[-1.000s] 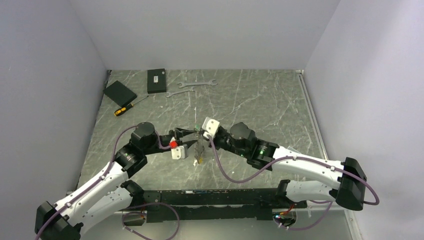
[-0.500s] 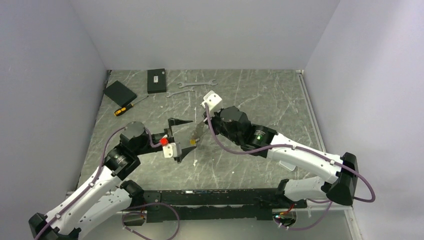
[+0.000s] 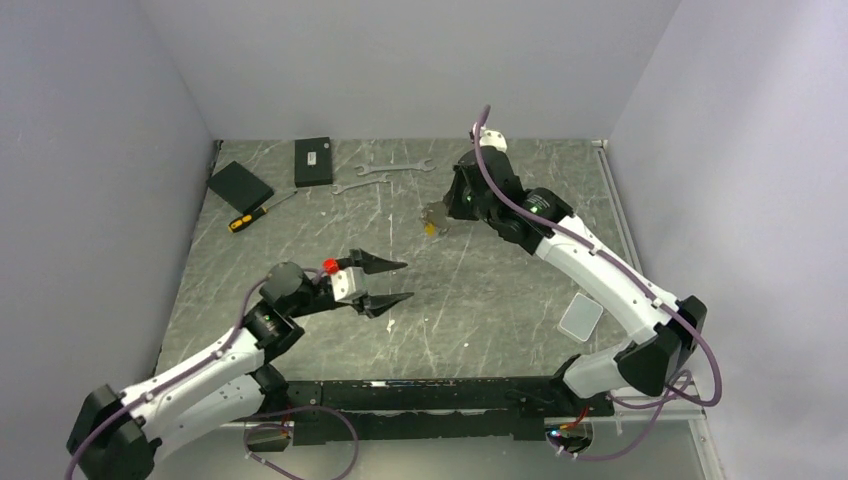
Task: Put the keys on the keyring
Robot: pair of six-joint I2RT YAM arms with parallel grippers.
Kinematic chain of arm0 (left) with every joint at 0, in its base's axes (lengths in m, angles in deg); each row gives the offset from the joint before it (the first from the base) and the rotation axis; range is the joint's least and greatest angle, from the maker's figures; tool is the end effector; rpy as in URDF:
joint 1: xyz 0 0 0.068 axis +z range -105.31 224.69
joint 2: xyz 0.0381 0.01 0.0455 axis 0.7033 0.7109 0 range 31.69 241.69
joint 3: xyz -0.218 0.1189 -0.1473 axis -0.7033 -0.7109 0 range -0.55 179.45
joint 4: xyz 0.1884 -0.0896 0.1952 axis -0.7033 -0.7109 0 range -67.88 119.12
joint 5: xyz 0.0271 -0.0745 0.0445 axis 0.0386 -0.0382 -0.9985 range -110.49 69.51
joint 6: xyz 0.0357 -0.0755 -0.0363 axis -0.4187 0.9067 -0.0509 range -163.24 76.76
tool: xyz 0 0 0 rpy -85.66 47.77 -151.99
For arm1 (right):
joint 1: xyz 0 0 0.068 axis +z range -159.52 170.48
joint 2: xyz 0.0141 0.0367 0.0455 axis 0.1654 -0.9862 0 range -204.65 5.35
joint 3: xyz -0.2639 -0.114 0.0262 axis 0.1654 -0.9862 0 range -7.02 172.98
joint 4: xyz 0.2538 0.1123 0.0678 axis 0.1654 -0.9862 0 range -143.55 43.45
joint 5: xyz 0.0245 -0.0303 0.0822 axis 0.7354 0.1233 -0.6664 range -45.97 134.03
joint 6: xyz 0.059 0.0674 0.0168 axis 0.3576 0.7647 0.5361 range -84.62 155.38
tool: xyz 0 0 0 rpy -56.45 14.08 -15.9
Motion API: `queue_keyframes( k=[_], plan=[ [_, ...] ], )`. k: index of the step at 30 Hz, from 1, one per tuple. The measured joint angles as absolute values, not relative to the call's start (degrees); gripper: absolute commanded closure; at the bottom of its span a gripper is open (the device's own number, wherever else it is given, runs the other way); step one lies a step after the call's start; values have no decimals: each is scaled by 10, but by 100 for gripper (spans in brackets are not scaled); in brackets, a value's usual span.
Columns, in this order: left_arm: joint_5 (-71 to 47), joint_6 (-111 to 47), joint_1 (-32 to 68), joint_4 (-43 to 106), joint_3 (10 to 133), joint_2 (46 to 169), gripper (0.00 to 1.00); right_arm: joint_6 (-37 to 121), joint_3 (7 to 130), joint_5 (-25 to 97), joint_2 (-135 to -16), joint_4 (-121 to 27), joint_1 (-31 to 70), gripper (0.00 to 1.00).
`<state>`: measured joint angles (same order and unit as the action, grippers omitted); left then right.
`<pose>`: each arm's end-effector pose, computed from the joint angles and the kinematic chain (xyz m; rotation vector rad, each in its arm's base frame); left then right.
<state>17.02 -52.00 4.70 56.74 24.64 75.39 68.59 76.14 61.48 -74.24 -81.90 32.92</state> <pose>0.1443 -0.1859 0.3002 1.0875 1.0468 -0.9014 0.2860 0.2282 0.3859 0.0099 2.1325 0.4678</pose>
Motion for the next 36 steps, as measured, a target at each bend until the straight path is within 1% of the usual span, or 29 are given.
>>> queue_keyframes(
  k=[2,6,10,12,17,20,24,29,32,34,36],
  plan=[
    [143,-500,21,600,234,781,40,713,776,594,-755,-839,327,100],
    [67,-473,-21,647,233,849,44,746,782,549,-775,-865,325,100],
    [30,-460,-24,696,233,900,47,755,782,509,-785,-880,319,100],
    [9,-456,-24,723,233,930,45,755,786,480,-788,-891,313,100],
    [-37,-461,-24,755,228,957,45,756,788,403,-793,-906,291,100],
    [-42,-464,-24,774,228,970,45,757,787,348,-793,-907,276,100],
    [-43,-467,-24,814,219,998,45,759,784,307,-793,-907,266,100],
    [-44,-473,-24,860,216,1044,41,771,764,247,-793,-905,259,100],
    [-46,-485,-24,887,215,1066,41,776,757,221,-793,-904,258,100],
    [-47,-495,-22,901,215,1075,44,777,755,207,-793,-904,257,100],
    [-47,-508,-15,907,215,1081,45,778,753,193,-793,-901,254,100]
  ],
)
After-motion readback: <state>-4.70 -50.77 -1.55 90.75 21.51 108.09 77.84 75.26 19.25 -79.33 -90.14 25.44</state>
